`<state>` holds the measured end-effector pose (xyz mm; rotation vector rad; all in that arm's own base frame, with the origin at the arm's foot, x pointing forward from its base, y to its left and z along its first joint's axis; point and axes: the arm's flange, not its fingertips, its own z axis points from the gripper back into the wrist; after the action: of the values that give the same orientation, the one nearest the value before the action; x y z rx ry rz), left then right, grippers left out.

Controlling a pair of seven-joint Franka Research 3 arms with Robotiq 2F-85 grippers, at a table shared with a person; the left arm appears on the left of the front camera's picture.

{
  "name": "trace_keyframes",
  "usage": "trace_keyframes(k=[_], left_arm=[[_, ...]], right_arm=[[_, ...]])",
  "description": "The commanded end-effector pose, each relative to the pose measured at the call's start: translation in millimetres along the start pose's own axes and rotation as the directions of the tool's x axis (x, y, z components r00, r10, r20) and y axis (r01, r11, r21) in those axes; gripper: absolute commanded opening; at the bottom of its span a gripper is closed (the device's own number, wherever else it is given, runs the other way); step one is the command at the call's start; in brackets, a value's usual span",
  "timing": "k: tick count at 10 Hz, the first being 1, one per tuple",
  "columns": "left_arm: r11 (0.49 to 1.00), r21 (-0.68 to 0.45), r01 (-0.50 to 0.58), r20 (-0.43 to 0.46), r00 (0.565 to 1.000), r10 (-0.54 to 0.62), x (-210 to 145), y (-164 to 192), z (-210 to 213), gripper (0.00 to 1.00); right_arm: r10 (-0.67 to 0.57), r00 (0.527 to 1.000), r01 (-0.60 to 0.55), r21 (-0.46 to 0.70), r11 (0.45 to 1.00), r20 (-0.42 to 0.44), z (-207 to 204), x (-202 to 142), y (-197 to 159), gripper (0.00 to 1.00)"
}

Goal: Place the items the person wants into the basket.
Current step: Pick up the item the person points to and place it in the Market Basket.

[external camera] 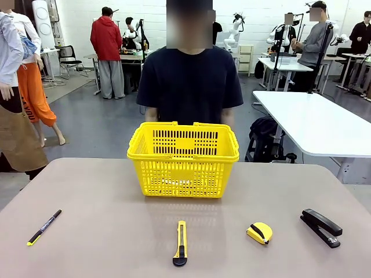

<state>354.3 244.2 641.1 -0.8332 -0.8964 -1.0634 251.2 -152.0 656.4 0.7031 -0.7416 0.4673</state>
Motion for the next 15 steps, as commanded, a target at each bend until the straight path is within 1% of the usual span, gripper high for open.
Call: trace_keyframes(k=[1, 3, 4, 15], left_arm=[[0.998, 0.046, 0.036, -0.075, 0.997, -0.032, 1, -7, -8, 1.00], [0.998, 0.055, 0.037, -0.097, 0.995, -0.031, 3, -12, -11, 1.00], [0.999, 0.038, 0.010, -0.050, 0.999, -0.008, 5, 2, -2, 1.00], [0.999, 0.038, 0.010, -0.050, 0.999, -0.008, 5, 2, -2, 1.00]], right_arm=[[0.003, 1.000, -0.003, 0.010, 1.000, 0.003, -1, 0, -1, 1.00], [0.003, 1.000, -0.003, 0.010, 1.000, 0.003, -1, 0, -1, 1.00], [0.003, 1.000, -0.003, 0.010, 1.000, 0.003, -1, 0, -1, 1.00], [0.003, 1.000, -0.003, 0.010, 1.000, 0.003, -1, 0, -1, 1.00]])
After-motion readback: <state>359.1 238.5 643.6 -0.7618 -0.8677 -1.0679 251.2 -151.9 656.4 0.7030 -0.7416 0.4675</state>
